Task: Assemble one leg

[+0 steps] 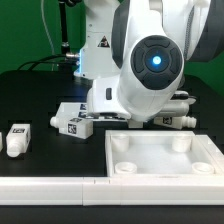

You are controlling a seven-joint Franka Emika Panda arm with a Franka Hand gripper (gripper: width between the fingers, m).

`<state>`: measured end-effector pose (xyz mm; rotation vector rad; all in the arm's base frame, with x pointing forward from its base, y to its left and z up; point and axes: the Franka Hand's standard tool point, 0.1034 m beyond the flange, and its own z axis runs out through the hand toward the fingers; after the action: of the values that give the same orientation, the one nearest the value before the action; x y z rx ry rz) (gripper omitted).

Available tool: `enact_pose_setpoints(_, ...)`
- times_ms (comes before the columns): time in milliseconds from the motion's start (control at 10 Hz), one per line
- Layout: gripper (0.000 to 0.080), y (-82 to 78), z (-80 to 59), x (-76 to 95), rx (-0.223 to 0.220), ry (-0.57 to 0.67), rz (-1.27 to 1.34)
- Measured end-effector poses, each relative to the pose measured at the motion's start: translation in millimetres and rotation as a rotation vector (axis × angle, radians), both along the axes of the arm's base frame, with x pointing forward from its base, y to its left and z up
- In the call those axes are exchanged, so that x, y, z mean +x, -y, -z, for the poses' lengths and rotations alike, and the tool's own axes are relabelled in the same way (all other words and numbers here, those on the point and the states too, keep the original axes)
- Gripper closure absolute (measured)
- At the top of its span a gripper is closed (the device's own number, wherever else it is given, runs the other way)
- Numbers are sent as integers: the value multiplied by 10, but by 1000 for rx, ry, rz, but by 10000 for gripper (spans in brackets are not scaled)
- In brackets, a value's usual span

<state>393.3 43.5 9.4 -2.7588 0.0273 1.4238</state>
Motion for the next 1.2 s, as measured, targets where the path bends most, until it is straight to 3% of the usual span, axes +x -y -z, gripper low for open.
enact_pose_setpoints(200,413,6,0,1,0,0,1)
enact_pose_setpoints(300,413,7,0,1,0,0,2)
enact_pose_setpoints(400,515,8,0,1,0,0,2)
enact_pose_setpoints(600,515,3,-28,12,5,-4,0)
enact_pose_setpoints(700,515,-22,-197,96,20,-14,-6)
enact_pose_setpoints(900,515,-82,-739,467,53,0,14)
enact_pose_setpoints(1000,515,-75,-837,657,50,49,16)
enact_pose_setpoints(1100,515,-101,-826,746,43,168,-6)
enact_pose_setpoints(1200,515,-111,-841,692,44,214,-3)
